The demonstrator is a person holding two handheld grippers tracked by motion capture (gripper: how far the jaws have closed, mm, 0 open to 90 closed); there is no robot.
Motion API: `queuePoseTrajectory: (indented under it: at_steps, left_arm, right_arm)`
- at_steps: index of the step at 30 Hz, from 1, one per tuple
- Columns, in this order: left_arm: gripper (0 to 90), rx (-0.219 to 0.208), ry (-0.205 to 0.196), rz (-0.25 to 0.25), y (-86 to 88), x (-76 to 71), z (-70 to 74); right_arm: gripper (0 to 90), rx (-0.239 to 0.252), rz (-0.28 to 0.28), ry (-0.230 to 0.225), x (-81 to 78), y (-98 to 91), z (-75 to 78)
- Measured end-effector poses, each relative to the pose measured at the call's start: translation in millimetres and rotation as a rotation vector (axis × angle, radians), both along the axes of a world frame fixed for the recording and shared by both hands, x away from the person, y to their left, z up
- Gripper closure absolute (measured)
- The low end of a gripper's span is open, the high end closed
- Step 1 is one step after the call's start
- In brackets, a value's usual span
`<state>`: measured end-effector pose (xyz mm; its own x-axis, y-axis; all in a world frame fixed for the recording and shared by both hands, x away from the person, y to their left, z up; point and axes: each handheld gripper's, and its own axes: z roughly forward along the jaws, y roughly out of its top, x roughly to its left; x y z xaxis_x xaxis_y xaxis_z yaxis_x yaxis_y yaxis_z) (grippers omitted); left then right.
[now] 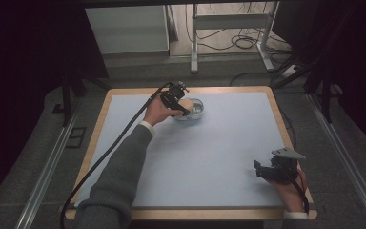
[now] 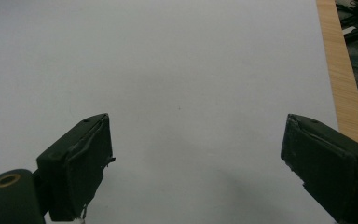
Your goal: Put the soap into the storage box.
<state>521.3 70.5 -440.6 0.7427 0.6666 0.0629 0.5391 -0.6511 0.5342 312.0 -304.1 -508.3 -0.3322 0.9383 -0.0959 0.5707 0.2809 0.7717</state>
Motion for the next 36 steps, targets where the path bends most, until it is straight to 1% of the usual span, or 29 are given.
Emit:
queuePoseTrajectory:
  at_steps: [2,3,4,5,6,11,18,29,32,33,36]
  left_arm:
    - [32.6,-0.004,0.001,0.0,-1.1,2.7,-1.0]
    - [32.6,0.001,0.004,-0.005,-1.4,4.7,-1.3]
    - [32.6,-0.004,0.005,0.001,-2.6,5.4,-2.1]
    - [32.6,0.009,0.007,-0.006,-3.3,7.3,-2.3]
    - [32.6,0.004,0.009,-0.005,-4.3,8.1,-2.7]
    - [32.6,0.005,0.016,-0.008,-8.4,14.5,-5.9]
    - [32.6,0.005,0.031,0.002,-7.6,21.1,-13.7]
    - [32.5,0.01,0.04,-0.003,-9.9,23.4,-21.3]
    - [32.1,0.012,0.055,-0.007,-10.3,23.0,-22.6]
    - [31.8,0.01,0.053,-0.007,-10.1,22.4,-21.7]
    - [31.3,-0.016,0.039,-0.014,-10.6,18.5,-15.0]
  right_arm:
    - [8.8,0.001,-0.002,0.0,0.1,-0.6,-0.1]
    - [8.8,0.003,-0.004,0.0,0.0,-0.7,0.0]
    - [8.8,0.004,-0.004,0.0,-0.2,-0.8,0.2]
    - [8.8,0.003,-0.004,0.0,-0.2,-0.9,0.3]
    - [8.8,0.003,-0.004,0.0,-0.3,-1.1,0.4]
    - [8.8,0.003,-0.007,-0.001,-0.2,-2.3,0.4]
    - [8.8,0.001,-0.011,0.002,0.1,-3.4,-0.4]
    - [8.8,-0.005,-0.015,0.003,0.4,-2.7,-1.6]
    - [8.8,-0.002,-0.015,0.001,0.0,-3.3,-0.8]
    - [8.8,-0.001,-0.014,0.001,0.0,-3.5,-0.6]
    - [8.8,-0.001,-0.016,0.001,0.0,-3.5,-0.8]
